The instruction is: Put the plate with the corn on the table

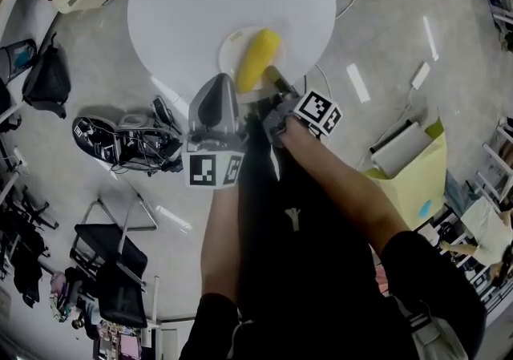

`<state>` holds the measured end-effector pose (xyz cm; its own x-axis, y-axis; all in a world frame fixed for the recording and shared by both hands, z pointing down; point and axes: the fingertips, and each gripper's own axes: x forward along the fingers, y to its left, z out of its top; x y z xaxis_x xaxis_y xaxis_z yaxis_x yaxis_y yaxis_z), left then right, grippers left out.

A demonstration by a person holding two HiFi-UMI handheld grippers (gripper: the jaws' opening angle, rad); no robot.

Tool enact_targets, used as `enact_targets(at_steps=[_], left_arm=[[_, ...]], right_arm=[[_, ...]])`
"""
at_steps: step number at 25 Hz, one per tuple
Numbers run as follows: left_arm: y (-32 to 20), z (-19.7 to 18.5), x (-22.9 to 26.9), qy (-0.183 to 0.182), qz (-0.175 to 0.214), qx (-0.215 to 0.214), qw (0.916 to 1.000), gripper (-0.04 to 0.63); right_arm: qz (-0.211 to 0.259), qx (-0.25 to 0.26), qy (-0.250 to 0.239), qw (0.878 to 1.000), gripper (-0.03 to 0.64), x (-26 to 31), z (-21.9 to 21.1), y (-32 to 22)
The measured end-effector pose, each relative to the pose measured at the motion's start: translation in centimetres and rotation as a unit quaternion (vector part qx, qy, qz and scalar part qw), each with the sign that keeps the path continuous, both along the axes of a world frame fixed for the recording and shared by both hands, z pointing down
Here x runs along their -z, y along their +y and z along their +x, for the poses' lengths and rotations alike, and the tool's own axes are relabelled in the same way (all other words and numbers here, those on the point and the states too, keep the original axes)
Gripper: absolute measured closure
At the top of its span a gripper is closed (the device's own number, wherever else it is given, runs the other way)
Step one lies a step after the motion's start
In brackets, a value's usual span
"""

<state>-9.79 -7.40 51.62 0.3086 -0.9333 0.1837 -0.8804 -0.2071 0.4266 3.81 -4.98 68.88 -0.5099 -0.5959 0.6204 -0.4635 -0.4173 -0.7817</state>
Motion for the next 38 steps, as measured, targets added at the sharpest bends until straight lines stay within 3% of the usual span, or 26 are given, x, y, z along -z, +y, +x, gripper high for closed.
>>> enact_targets(at_steps=[15, 26, 38], left_arm=[[-1.8, -0.9, -0.8, 0.007, -0.006, -0.005, 0.9999, 0.591], [-2.7, -1.8, -1.2, 0.011, -0.010, 0.003, 0.9999, 0.591], [-2.7, -2.2, -1.1, 0.013, -0.009, 0.012, 0.9998, 0.591]], right_arm=[[-0.019, -0.026, 0.014, 0.999, 0.276, -0.3, -0.7, -0.7], [-0.030, -0.019, 0.029, 0.999, 0.210, -1.0, -1.2, -1.3], [-0.034, 0.009, 0.030, 0.999, 0.201, -0.9, -1.7, -1.3]])
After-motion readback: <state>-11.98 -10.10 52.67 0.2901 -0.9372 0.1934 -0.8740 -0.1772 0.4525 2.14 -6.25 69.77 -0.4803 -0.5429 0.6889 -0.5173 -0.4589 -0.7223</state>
